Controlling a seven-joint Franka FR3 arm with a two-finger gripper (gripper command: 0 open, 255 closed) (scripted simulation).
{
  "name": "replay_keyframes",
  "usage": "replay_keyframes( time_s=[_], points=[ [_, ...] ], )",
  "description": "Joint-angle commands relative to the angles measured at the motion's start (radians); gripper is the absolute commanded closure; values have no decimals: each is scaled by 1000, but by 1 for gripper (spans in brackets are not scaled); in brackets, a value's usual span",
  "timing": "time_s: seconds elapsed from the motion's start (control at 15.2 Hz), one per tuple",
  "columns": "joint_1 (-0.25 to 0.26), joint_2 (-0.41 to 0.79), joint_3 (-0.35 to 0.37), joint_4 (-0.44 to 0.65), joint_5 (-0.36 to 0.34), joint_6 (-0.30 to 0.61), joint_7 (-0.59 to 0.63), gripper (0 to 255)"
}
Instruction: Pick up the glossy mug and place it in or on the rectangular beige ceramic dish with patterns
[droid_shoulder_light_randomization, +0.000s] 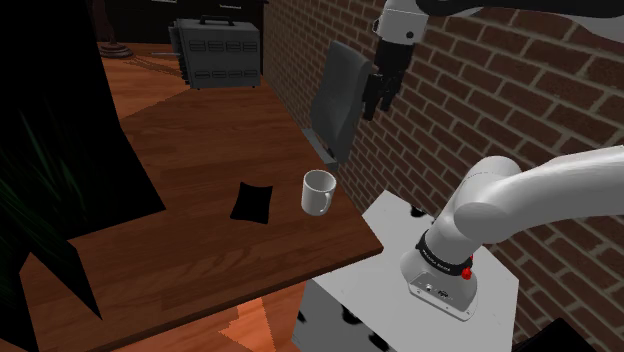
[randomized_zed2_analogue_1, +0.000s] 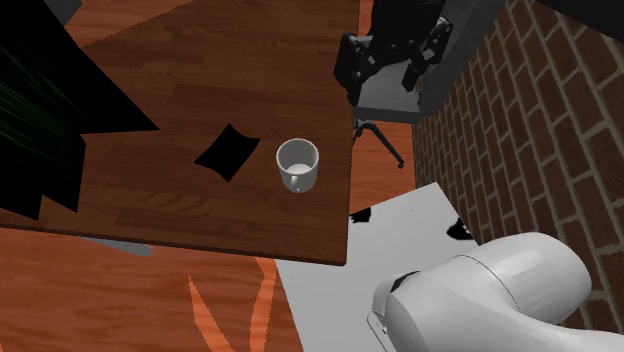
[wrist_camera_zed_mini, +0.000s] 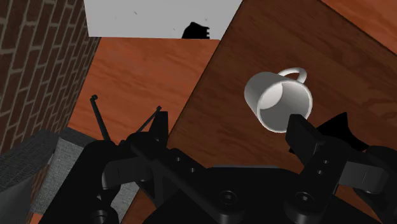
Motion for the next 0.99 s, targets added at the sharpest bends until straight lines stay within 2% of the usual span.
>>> replay_keyframes(
  time_s=[0.0, 0.46, 0.92],
  points=[
    [0, 0, 0, 0, 0, 0, 0, 0],
    [36, 60, 70, -171, 57, 250, 62, 0],
    [79, 216, 147, -275, 113, 530, 120, 0]
  ],
)
